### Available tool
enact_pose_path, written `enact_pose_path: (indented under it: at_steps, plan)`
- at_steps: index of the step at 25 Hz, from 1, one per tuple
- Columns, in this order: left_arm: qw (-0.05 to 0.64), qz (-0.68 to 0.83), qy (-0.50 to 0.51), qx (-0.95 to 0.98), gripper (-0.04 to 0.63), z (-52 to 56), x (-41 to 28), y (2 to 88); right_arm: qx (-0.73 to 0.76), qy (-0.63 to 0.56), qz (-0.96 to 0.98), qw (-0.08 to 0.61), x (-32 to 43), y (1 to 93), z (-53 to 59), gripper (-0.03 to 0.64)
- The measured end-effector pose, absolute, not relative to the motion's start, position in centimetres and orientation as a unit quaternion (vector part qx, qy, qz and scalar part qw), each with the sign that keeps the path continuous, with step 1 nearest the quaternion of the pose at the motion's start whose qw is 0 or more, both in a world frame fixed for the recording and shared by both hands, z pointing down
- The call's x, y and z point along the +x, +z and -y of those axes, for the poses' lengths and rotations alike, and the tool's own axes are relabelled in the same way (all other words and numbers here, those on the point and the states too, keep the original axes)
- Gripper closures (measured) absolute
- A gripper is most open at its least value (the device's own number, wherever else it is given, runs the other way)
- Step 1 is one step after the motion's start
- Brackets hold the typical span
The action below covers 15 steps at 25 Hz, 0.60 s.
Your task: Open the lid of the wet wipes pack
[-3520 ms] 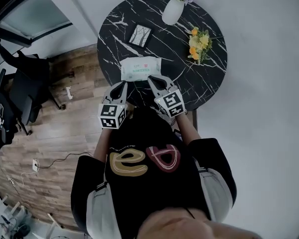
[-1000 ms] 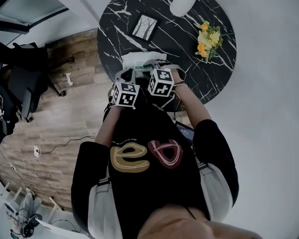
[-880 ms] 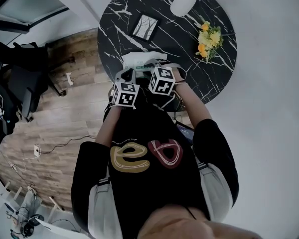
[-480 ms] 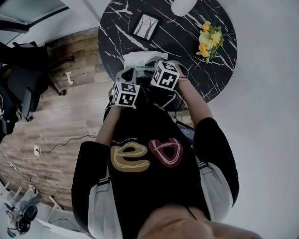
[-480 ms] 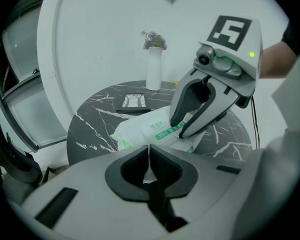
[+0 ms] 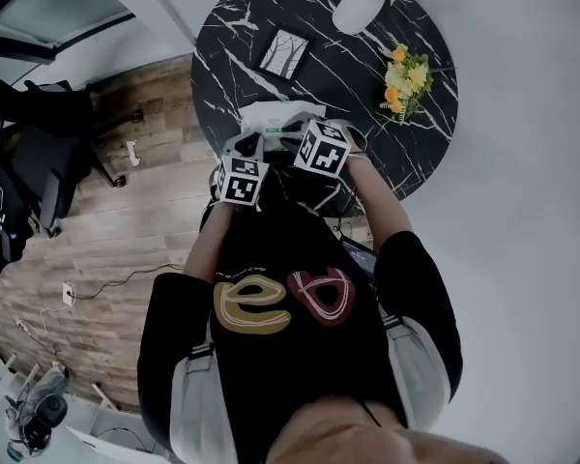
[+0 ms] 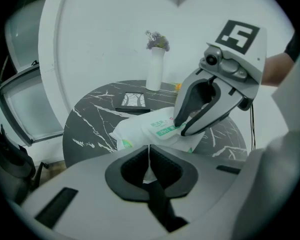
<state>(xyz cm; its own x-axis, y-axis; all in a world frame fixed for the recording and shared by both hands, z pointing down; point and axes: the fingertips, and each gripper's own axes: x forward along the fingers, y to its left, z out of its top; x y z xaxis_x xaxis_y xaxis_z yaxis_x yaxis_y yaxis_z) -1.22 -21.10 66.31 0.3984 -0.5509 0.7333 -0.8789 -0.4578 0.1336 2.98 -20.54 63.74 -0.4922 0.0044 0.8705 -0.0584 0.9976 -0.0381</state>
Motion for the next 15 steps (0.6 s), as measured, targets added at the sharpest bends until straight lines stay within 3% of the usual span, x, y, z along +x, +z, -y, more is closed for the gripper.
enact_pose_path:
  at_steps: [6, 15]
  plan:
    - [0.3, 0.455, 0.287, 0.788, 0.577, 21.3, -1.5, 66.0, 0.01, 0.015, 0.861, 0.509, 3.0, 63.1, 20.3, 0.574]
    - [0.273, 0.454, 0.295, 0.795, 0.577, 21.5, -1.4, 66.3, 0.016, -0.009, 0.86, 0.511, 3.0, 62.0, 20.4, 0.593]
